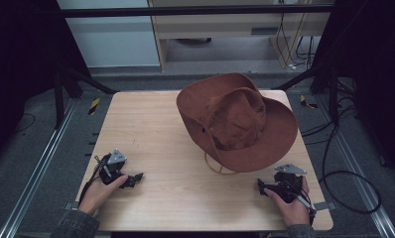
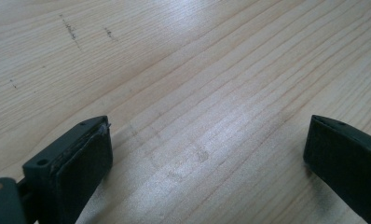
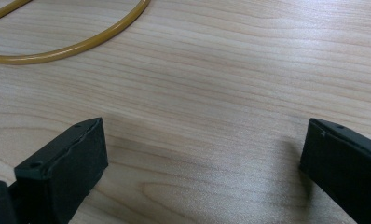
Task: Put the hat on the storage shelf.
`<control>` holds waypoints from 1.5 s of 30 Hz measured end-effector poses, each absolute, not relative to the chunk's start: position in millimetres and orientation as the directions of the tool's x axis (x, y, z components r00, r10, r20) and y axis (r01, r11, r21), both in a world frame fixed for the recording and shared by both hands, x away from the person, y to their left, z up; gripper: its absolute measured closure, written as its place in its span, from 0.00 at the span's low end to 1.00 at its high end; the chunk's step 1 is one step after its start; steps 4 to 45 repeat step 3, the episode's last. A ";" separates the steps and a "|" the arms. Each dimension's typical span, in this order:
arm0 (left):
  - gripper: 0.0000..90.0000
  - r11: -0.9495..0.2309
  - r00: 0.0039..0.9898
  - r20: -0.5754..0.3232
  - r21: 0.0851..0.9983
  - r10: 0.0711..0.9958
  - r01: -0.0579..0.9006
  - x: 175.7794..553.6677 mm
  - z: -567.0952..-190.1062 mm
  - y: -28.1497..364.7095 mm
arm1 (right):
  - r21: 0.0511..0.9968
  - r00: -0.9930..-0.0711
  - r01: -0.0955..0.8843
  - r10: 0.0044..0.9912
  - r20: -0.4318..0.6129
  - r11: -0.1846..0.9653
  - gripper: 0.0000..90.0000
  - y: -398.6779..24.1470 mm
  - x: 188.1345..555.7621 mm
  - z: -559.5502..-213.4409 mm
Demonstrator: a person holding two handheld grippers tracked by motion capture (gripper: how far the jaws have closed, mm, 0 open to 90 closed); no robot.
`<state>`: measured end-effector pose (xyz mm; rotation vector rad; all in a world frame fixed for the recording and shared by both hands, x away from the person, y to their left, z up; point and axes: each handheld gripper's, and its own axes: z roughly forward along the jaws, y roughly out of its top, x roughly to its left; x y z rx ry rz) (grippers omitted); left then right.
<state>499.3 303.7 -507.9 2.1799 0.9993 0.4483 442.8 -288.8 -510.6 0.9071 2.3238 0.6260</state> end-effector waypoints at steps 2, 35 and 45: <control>0.00 -0.467 0.644 0.023 0.709 0.764 0.529 499.9 -508.0 303.3 | 0.596 -0.613 0.456 0.719 -0.328 0.661 0.01 -288.8 442.7 -510.5; 0.00 -0.467 0.644 0.023 0.709 0.764 0.529 499.9 -508.0 303.3 | 0.596 -0.613 0.456 0.719 -0.327 0.661 0.01 -288.7 442.7 -510.5; 0.00 -0.467 0.644 0.023 0.709 0.764 0.529 499.9 -508.0 303.3 | 0.596 -0.613 0.456 0.719 -0.327 0.661 0.01 -288.7 442.7 -510.5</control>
